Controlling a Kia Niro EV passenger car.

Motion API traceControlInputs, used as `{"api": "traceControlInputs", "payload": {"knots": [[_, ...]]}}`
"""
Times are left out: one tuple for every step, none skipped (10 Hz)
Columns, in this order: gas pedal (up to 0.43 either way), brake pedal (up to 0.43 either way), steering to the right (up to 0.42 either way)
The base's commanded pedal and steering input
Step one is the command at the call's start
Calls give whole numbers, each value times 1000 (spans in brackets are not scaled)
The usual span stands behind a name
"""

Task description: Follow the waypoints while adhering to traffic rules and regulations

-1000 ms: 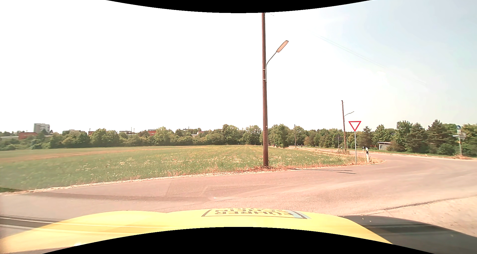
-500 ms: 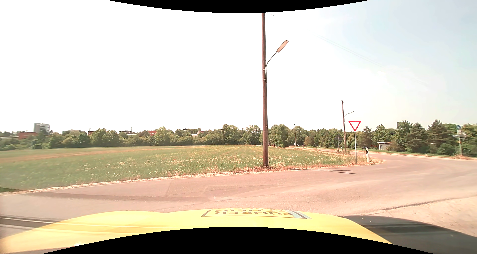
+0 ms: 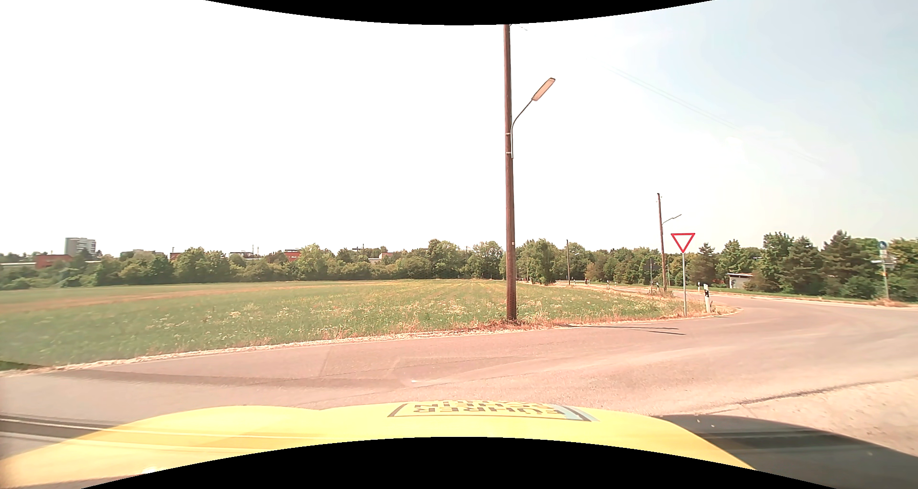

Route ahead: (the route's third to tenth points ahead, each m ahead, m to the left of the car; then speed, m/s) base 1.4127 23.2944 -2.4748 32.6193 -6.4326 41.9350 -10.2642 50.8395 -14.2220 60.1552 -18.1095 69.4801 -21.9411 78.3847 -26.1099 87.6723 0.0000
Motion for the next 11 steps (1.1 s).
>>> {"api": "traceControlInputs", "payload": {"knots": [[0,250,680],[0,250,680],[0,250,680],[0,250,680],[0,250,680],[0,250,680],[0,250,680],[0,250,680],[0,250,680],[0,250,680],[0,244,680]]}}
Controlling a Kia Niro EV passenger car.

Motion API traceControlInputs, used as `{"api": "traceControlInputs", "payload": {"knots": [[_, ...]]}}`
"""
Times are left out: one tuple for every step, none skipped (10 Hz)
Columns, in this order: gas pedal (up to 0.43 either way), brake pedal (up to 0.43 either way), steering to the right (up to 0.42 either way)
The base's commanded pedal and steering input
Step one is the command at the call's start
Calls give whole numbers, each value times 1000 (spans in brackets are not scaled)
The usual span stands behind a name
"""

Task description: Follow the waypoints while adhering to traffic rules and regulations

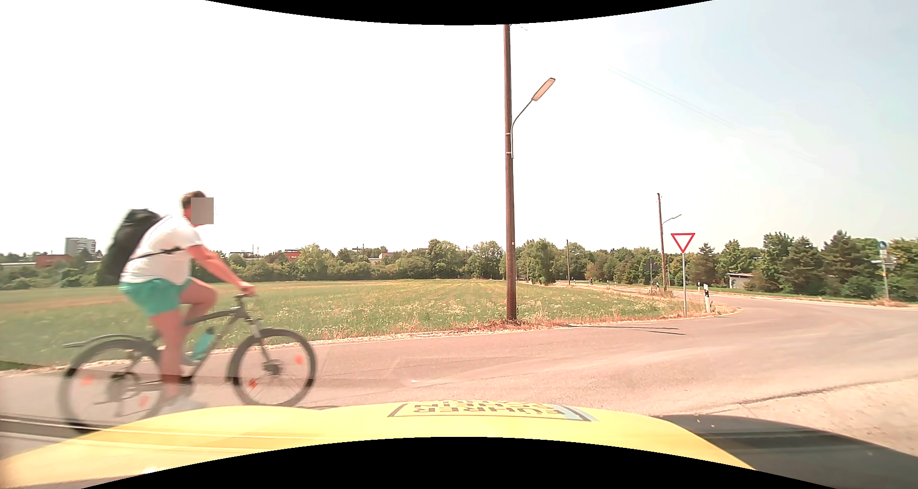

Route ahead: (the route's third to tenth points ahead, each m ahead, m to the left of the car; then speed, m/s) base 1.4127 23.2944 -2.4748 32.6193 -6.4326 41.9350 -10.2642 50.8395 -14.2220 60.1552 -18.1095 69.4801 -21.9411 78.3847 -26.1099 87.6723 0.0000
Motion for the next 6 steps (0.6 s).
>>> {"api": "traceControlInputs", "payload": {"knots": [[0,244,680],[0,244,680],[0,244,680],[0,244,680],[0,244,679],[0,232,678]]}}
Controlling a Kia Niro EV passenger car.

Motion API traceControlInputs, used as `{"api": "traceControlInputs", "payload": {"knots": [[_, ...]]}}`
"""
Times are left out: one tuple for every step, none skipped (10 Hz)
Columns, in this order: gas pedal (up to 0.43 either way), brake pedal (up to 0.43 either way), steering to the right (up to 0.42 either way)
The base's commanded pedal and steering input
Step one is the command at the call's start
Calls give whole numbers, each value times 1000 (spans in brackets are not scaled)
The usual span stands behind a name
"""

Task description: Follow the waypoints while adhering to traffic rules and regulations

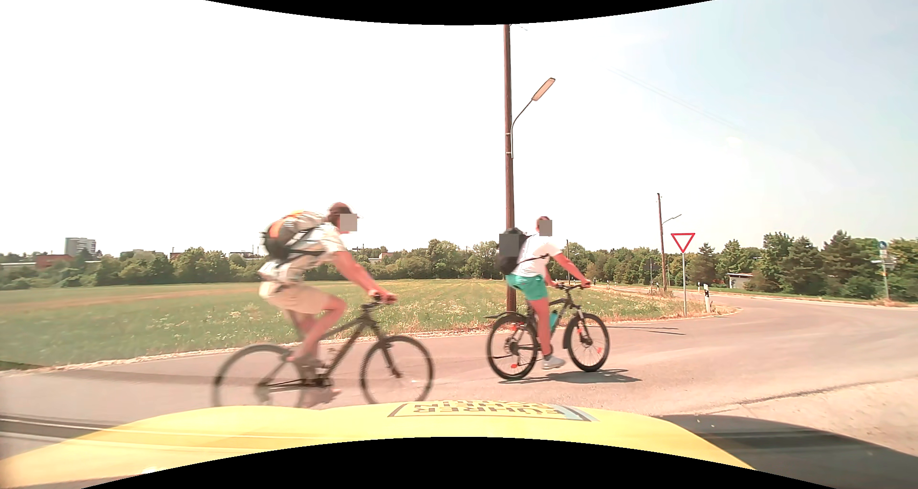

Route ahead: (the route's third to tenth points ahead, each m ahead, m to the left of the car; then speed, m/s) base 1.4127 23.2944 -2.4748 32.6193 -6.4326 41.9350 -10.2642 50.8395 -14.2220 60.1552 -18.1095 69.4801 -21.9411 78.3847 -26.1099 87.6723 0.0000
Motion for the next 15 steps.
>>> {"api": "traceControlInputs", "payload": {"knots": [[0,232,678],[0,232,676],[0,226,673],[0,226,672],[0,220,671],[0,213,668],[0,207,665],[0,183,657],[0,177,643],[0,171,624],[0,165,608],[0,165,585],[0,165,564],[0,171,550],[0,189,544]]}}
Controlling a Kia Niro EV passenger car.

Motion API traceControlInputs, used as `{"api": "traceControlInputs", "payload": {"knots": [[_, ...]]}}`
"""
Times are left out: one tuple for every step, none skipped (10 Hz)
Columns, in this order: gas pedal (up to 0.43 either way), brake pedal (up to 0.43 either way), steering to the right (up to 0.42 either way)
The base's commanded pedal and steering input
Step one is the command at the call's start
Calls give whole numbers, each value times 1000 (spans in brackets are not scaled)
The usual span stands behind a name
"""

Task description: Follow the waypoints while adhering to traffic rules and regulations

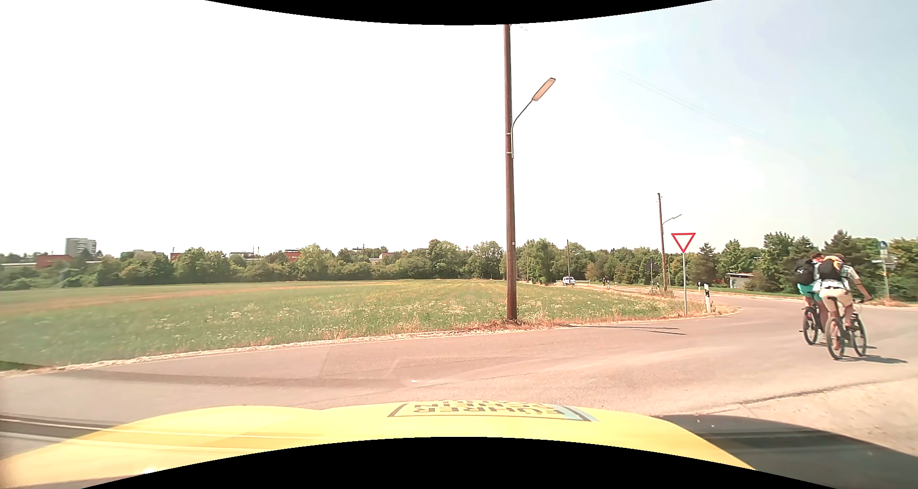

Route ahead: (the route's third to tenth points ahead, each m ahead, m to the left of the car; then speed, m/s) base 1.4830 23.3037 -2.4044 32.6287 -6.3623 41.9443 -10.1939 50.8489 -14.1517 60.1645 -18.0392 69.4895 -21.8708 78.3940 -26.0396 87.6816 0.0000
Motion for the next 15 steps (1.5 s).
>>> {"api": "traceControlInputs", "payload": {"knots": [[0,201,541],[0,195,541],[0,195,541],[0,195,541],[0,195,540],[0,189,531],[0,183,515],[0,171,481],[0,146,439],[0,134,387],[0,122,330],[0,98,283],[0,67,237],[0,43,198],[0,12,157]]}}
